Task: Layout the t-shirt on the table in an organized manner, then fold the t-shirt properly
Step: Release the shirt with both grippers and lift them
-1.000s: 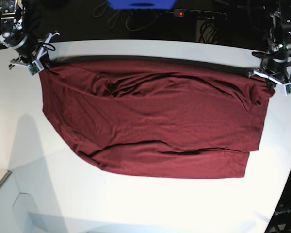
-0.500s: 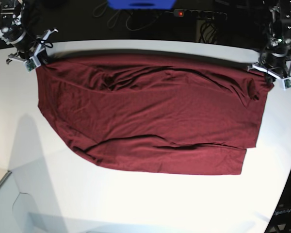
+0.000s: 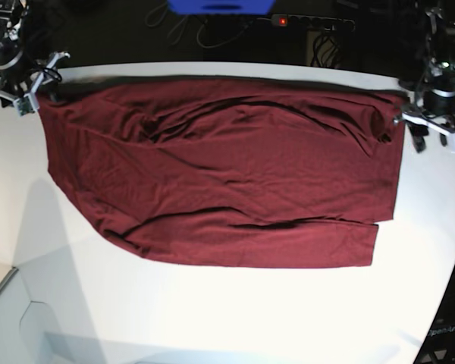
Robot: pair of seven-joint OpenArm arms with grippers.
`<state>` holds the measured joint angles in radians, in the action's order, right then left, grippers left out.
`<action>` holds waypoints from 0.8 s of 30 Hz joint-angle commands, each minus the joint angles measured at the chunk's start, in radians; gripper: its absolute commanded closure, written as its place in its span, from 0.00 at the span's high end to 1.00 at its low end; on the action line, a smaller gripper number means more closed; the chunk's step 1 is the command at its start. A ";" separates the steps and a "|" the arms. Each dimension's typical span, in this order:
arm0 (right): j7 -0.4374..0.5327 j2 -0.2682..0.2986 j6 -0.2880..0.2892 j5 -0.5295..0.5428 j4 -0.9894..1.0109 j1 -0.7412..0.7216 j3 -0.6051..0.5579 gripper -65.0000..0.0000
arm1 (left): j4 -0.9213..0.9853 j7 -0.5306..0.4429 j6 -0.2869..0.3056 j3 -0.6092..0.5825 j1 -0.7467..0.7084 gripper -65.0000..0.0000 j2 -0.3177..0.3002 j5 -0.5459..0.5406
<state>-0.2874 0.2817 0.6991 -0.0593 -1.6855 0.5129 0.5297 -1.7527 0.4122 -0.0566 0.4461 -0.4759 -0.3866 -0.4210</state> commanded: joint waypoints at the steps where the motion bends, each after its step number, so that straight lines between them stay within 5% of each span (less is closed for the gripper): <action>1: 0.014 0.006 -0.001 0.013 -0.021 0.003 0.016 0.53 | -0.033 -0.022 -0.009 0.038 0.007 0.52 0.002 0.003; 13: 0.010 0.006 -0.001 0.006 -0.021 0.013 0.022 0.53 | -0.034 -0.022 -0.009 0.127 0.162 0.52 0.050 0.012; 24: 0.009 0.006 -0.001 0.011 -0.023 0.022 0.116 0.53 | 0.267 -0.023 -0.012 -0.043 0.444 0.53 0.053 0.012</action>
<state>-0.2993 0.2722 0.6991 -0.0628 -1.6936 0.5323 0.6373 -1.4708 0.4110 -0.0738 0.4000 -0.0483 -0.3195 -0.4065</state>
